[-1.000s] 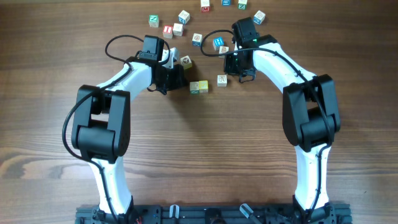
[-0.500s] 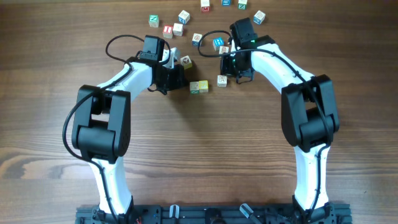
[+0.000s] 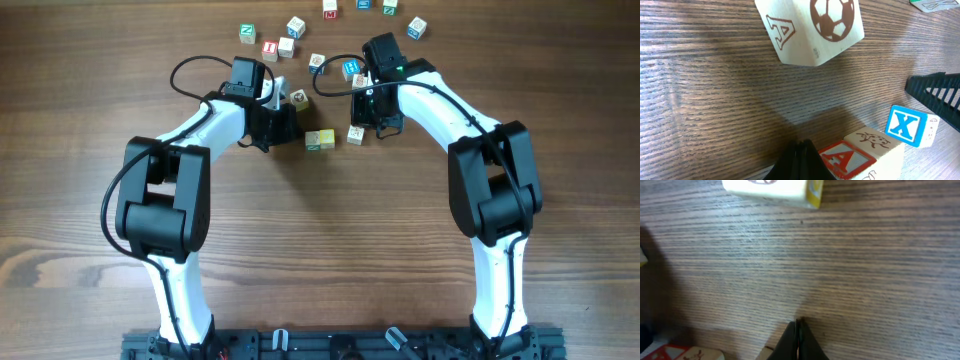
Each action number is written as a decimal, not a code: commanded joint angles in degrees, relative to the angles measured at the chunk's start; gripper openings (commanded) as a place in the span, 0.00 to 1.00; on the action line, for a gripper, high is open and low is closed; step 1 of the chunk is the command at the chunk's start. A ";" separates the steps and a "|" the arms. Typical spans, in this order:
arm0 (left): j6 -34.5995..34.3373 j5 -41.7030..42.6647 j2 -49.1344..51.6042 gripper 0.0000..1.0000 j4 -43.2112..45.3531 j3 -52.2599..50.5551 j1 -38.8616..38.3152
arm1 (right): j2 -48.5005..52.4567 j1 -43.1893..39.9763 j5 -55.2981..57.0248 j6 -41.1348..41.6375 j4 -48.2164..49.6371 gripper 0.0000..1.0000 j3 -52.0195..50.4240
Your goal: Form a horizontal line
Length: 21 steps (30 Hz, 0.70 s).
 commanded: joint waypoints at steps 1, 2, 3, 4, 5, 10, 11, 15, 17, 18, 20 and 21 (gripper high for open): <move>1.40 -6.78 5.97 0.04 -1.14 -4.04 -1.73 | 1.62 0.35 2.71 0.79 -2.08 0.04 -0.81; 1.40 -6.78 5.97 0.04 -1.07 -4.04 -1.73 | 1.62 0.46 2.40 0.11 -2.19 0.04 -0.81; 1.40 -6.78 5.97 0.04 -1.09 -4.04 -1.73 | 1.62 0.57 1.29 -1.22 -2.12 0.04 -0.81; 1.40 -6.78 5.97 0.04 -1.11 -4.04 -1.73 | 1.62 0.63 -0.42 -2.49 -2.03 0.04 -0.81; 1.40 -6.78 5.97 0.04 -1.09 -4.04 -1.73 | 1.62 0.68 -1.53 -3.06 -2.03 0.04 -0.81; 1.40 -6.80 5.97 0.04 -1.11 -4.04 -1.73 | 1.62 0.50 -0.55 -4.02 0.39 0.04 -0.81; 1.42 -6.80 5.97 0.04 -1.14 -4.04 -1.73 | 1.60 0.31 1.31 -3.67 0.57 0.04 -0.81; 1.40 -6.97 5.97 0.04 -1.18 -4.04 -1.73 | 1.60 -1.31 11.93 5.92 -4.04 0.04 -0.79; 1.40 -6.97 5.97 0.04 -1.16 -4.04 -1.73 | 1.60 -2.25 14.67 10.62 -7.98 0.04 -0.81; 1.40 -6.97 5.97 0.04 -1.14 -4.04 -1.73 | 1.60 -2.73 14.75 11.76 -9.79 0.04 -0.81; 1.38 -6.95 5.97 0.04 -1.11 -4.04 -1.73 | 1.60 -2.95 13.40 12.55 -12.11 0.04 -0.81; 1.38 -6.95 5.97 0.04 -1.11 -4.04 -1.73 | 1.60 -2.95 11.96 12.46 -12.63 0.04 -0.81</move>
